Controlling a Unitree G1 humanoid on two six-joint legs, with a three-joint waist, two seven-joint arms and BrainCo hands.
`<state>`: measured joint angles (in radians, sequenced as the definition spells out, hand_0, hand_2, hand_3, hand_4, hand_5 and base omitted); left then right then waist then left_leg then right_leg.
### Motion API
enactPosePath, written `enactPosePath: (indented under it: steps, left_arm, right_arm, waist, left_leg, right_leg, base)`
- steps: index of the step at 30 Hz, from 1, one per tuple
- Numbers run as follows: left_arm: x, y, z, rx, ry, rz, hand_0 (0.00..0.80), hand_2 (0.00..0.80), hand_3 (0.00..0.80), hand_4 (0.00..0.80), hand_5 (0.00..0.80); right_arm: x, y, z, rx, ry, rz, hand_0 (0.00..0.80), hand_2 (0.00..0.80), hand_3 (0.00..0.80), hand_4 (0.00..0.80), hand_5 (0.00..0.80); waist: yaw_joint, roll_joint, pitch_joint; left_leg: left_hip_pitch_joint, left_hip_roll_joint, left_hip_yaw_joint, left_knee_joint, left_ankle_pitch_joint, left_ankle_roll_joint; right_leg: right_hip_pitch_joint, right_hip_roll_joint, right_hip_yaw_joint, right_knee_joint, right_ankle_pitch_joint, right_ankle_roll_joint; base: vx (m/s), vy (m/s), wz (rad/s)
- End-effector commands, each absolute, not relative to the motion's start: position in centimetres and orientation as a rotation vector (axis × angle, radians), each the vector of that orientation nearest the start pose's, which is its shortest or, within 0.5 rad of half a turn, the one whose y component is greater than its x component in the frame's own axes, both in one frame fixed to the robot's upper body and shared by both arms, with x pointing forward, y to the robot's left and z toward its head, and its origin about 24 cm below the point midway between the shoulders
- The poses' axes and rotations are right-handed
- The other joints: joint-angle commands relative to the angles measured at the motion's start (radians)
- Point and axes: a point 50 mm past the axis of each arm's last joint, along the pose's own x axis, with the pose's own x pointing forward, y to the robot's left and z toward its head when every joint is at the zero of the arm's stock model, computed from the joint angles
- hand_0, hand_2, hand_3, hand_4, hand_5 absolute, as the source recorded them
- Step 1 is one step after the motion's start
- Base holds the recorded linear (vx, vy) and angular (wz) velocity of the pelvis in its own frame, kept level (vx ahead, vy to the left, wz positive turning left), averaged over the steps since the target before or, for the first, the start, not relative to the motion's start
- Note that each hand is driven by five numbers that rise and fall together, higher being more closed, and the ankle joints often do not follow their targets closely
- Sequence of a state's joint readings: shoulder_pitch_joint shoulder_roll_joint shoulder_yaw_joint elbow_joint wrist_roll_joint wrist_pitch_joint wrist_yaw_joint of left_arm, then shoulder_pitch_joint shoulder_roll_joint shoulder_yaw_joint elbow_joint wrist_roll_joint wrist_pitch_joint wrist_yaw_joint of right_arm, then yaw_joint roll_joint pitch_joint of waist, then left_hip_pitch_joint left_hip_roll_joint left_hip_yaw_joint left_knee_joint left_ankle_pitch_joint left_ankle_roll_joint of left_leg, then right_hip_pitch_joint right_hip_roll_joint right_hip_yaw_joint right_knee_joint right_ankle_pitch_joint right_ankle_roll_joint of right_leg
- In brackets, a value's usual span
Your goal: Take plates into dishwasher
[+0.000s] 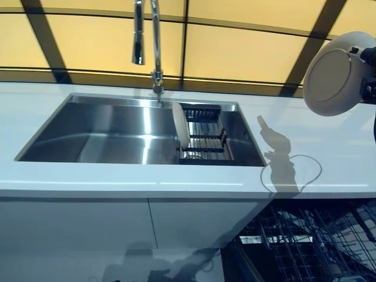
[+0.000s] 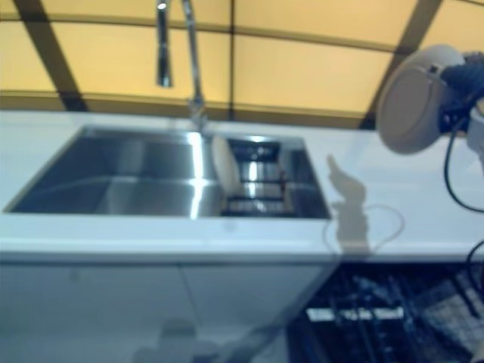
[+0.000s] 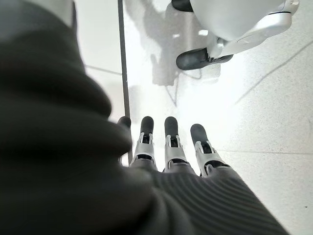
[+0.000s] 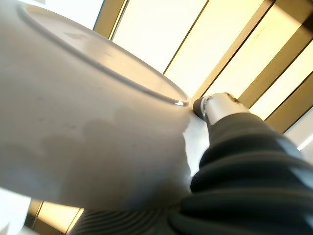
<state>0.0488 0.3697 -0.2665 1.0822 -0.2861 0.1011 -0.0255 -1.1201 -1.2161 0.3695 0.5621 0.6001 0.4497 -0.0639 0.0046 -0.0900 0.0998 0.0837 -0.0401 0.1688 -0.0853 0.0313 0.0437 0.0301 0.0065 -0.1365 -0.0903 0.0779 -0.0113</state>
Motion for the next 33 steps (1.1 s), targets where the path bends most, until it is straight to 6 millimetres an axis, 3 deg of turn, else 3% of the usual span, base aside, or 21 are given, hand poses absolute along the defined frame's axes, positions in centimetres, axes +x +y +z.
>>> enactPosePath:
  steps: [1,9,21,33]
  left_arm:
    - [8.0,27.7,-14.9,0.273,1.297,0.108,0.000,0.000,0.000,0.000,0.000]
    - [8.1,28.0,-14.8,0.294,1.294,0.112,0.000,0.000,0.000,0.000,0.000]
    - [7.3,28.9,-14.7,0.290,1.305,0.141,0.000,0.000,0.000,0.000,0.000]
    - [7.7,29.4,-14.4,0.304,1.283,0.154,0.000,0.000,0.000,0.000,0.000]
  right_arm:
    - [30.4,-36.8,35.9,-0.553,-0.133,-0.521,0.800,0.800,0.800,0.800,0.800]
    - [28.7,-39.2,34.2,-0.637,0.005,-0.515,0.800,0.800,0.800,0.800,0.800]
    - [25.1,-43.4,30.1,-0.687,0.203,-0.545,0.800,0.800,0.800,0.800,0.800]
    - [23.5,-44.6,27.6,-0.843,0.364,-0.448,0.800,0.800,0.800,0.800,0.800]
  waist:
    - [0.003,-0.013,-0.037]
    - [-0.034,-0.012,-0.042]
    - [-0.087,-0.004,-0.027]
    - [-0.113,-0.001,-0.016]
  left_leg:
    - [0.042,0.031,-0.005,-0.002,-0.130,-0.014]
    - [0.051,0.039,0.023,-0.002,-0.134,-0.012]
    - [0.037,0.048,0.053,-0.002,-0.131,-0.014]
    - [0.032,0.055,0.072,-0.002,-0.130,-0.016]
  right_leg:
    - [0.059,-0.036,0.012,0.003,-0.073,0.093]
    - [0.049,-0.026,0.050,0.003,-0.065,0.095]
    - [0.022,-0.013,0.082,0.003,-0.056,0.097]
    - [0.011,-0.007,0.092,0.003,-0.053,0.097]
  base:
    - [-0.005,-0.044,-0.14]
    - [0.011,-0.034,-0.18]
    - [0.007,-0.046,-0.13]
    - [-0.019,-0.034,-0.06]
